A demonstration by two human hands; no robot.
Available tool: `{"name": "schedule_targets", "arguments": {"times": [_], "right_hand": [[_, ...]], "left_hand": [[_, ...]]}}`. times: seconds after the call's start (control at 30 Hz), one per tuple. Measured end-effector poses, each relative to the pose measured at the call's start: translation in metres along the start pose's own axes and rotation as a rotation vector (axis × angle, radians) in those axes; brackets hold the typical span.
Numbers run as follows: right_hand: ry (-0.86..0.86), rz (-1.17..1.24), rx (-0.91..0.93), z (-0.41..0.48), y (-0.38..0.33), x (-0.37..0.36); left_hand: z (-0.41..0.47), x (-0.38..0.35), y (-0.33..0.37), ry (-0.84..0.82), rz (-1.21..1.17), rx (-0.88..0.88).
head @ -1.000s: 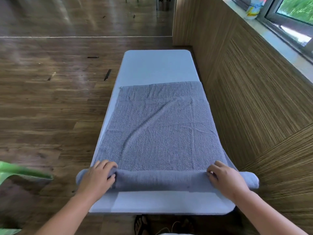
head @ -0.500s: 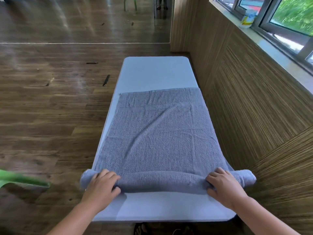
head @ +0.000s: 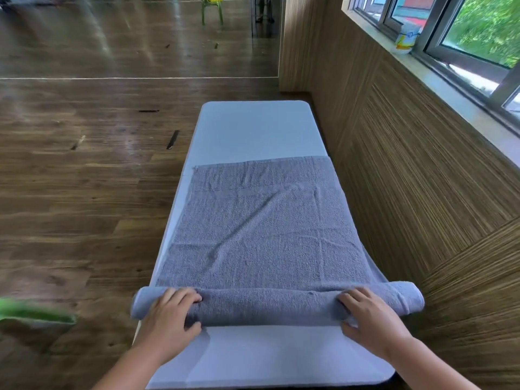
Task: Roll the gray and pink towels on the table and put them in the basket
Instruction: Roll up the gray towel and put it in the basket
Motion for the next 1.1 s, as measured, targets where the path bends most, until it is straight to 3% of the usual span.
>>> {"name": "schedule_targets", "arguments": {"times": [0.13, 0.3, 0.4, 0.5, 0.57, 0.8, 1.0, 1.1], "right_hand": [[-0.029, -0.044, -0.019, 0.009, -0.004, 0.005], [-0.199, 0.025, -0.105, 0.021, 0.005, -0.002], [-0.169, 0.114, -0.171, 0.031, 0.007, 0.002], [0.015, 0.134, -0.208, 0.035, 0.008, 0.017], [0.085, 0.129, -0.144, 0.032, 0.006, 0.018], [-0.01, -0.017, -0.006, 0.025, -0.002, -0.004], [0.017, -0.094, 0.029, 0.037, -0.007, 0.01], [-0.09, 0.0, -0.078, 0.045, 0.004, 0.006]], "left_hand": [[0.007, 0.0, -0.001, -0.044, 0.055, 0.007], [0.016, 0.012, -0.001, -0.013, 0.075, -0.012], [0.025, 0.019, -0.003, 0.025, 0.032, 0.037], [0.033, 0.019, -0.005, 0.019, -0.046, 0.139], [0.033, 0.019, 0.0, 0.053, -0.051, 0.099], [0.027, 0.007, 0.009, -0.052, 0.04, -0.029], [0.036, 0.015, 0.011, 0.04, 0.111, -0.049], [0.039, 0.016, 0.008, 0.049, 0.111, -0.029]]}}
Point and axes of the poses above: each hand's wrist, its own z-axis towards the middle knuckle, its own x-axis out of the back of the hand, y = z × x, the point moved 9 cm from there along z, towards the middle knuckle, and after that the axes turned 13 degrees about z, right-handed, at the moved point
